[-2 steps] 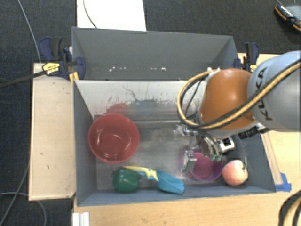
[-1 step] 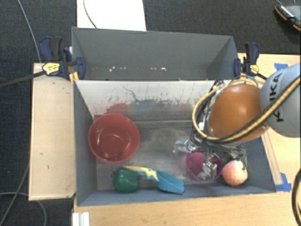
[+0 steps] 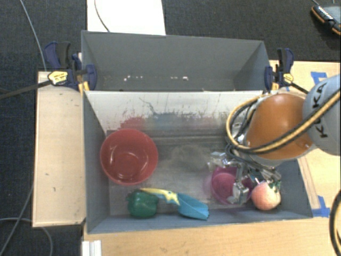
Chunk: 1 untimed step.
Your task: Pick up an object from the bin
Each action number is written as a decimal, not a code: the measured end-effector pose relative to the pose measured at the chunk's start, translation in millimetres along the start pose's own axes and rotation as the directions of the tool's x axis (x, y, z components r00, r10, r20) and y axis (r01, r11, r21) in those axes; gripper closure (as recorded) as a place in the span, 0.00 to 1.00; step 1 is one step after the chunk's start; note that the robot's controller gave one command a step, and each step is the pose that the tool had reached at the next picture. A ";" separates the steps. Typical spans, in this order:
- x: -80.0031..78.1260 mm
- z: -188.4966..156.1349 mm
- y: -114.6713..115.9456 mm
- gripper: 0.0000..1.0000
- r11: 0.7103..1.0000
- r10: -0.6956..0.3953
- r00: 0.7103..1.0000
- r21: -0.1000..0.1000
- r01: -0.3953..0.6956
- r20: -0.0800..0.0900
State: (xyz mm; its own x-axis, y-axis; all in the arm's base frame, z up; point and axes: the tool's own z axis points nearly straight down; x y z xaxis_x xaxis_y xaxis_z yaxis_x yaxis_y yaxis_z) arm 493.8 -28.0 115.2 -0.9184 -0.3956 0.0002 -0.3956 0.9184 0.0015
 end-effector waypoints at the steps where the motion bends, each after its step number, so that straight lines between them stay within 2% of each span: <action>1: 2.2 7.6 -7.7 0.00 0.926 -0.378 0.926 0.003 0.378 0.005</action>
Offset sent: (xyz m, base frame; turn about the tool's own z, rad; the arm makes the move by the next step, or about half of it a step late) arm -0.0149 -0.0283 -0.0452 -0.1980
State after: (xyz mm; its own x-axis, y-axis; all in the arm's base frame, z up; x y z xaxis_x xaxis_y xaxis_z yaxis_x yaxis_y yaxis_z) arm 494.8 -36.0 107.6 -0.7005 -0.7137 -0.0054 -0.7137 0.7005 -0.0017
